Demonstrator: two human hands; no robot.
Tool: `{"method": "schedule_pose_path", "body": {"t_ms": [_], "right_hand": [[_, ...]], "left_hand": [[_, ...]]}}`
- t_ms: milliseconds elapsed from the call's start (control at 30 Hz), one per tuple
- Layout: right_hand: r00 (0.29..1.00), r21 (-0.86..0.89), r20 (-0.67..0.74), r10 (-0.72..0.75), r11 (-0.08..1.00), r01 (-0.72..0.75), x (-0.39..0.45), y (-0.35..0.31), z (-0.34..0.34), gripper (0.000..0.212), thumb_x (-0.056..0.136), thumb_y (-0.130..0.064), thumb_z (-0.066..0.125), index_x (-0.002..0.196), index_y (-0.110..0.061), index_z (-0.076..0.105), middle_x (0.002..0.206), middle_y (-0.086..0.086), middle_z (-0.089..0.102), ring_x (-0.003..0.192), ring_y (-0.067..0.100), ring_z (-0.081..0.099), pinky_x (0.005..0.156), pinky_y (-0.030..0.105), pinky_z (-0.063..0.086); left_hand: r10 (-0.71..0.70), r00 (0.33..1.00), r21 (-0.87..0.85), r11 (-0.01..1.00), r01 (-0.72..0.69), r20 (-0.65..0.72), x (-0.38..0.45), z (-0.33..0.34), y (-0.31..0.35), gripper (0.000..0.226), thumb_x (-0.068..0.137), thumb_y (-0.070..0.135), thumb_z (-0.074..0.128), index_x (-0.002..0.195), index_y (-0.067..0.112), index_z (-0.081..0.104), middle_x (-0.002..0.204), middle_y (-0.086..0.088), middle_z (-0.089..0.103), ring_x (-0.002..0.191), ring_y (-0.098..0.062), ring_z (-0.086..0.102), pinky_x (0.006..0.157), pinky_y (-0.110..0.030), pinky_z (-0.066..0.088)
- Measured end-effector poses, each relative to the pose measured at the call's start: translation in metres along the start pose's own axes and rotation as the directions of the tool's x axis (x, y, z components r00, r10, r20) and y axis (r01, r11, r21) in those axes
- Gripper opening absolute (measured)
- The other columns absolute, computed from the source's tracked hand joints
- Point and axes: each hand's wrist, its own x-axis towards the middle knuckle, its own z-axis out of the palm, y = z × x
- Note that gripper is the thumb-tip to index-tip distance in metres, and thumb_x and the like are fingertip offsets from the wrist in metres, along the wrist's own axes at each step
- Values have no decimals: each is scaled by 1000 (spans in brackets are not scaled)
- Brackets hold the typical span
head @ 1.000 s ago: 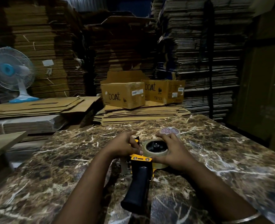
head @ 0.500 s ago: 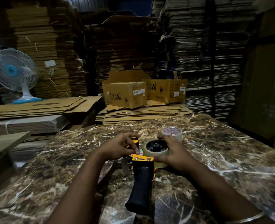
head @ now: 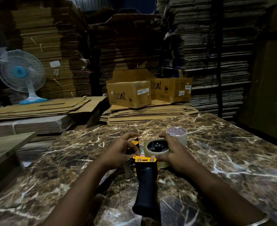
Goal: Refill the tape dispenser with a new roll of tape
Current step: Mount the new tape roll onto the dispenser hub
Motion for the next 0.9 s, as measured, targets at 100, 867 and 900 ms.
{"method": "schedule_pose_path", "body": {"t_ms": [100,867,900], "right_hand": [[1000,14,3,0,1000,0,1,1,2,85,53,-65,79,129,-47,45,136,-11,52,121,19,55,97,50,51],[909,-324,398,-126,908,267,42,-57,-5,55,80,-23,74,133,-27,58,126,3,59,113,20,60,92,37,54],[903,-298,412,-120,919,258,41,-56,-7,58,81,-21,74,135,-25,55,129,3,59,114,19,60,95,38,54]], "left_hand": [[26,999,22,999,-25,-46,-2,3,-4,5,79,7,80,80,11,77,143,17,44,122,4,52,94,-20,53],[41,995,139,990,-29,-86,-10,-1,-7,16,83,11,77,78,26,73,142,16,45,121,18,43,95,-9,46],[34,995,128,992,-23,-89,-10,0,-7,17,83,11,77,78,26,73,141,17,45,123,16,43,95,-10,46]]}}
